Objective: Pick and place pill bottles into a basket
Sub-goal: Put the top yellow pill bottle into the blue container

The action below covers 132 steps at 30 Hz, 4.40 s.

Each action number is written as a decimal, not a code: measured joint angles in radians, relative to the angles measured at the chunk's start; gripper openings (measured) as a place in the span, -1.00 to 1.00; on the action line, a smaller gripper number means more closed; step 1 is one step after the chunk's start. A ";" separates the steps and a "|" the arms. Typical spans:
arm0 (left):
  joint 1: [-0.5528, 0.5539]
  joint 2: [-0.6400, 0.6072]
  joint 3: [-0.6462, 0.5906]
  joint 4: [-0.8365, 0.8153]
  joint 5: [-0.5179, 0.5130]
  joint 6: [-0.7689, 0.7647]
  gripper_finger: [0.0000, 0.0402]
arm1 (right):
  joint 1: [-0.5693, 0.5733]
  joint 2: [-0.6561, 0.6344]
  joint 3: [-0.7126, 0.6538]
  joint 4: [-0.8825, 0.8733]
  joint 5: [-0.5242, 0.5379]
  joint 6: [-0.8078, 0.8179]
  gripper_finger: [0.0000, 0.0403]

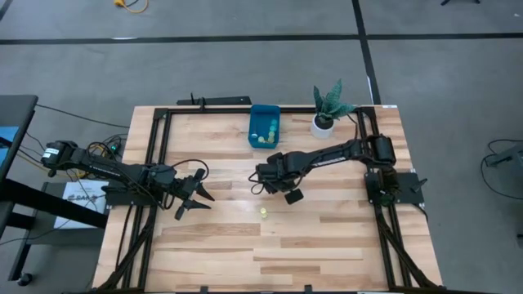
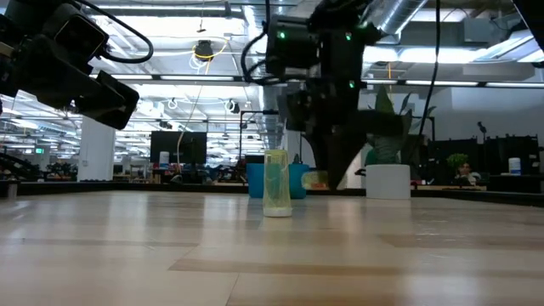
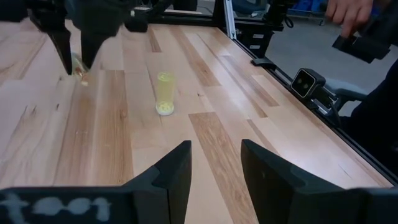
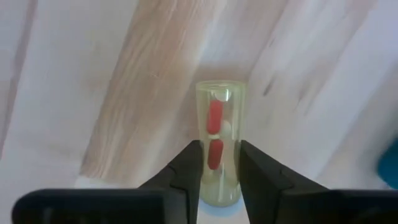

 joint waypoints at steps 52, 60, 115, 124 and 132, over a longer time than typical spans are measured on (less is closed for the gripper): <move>0.000 0.000 0.000 0.070 -0.073 0.091 -0.36 | -0.526 0.083 0.440 0.127 -0.220 0.094 -0.51; 0.000 0.000 0.000 0.069 -0.083 0.090 -0.36 | -0.515 0.141 0.435 0.099 -0.208 0.070 -0.51; 0.000 0.000 0.000 0.068 -0.102 0.083 -0.36 | -0.515 0.161 0.436 0.109 -0.128 -0.014 -0.49; 0.000 0.000 0.000 0.068 -0.097 0.079 -0.36 | -0.502 0.161 0.436 0.102 -0.112 -0.017 -0.49; 0.000 0.000 0.000 0.068 -0.097 0.086 -0.36 | -0.501 0.161 0.436 0.051 -0.103 -0.016 -0.33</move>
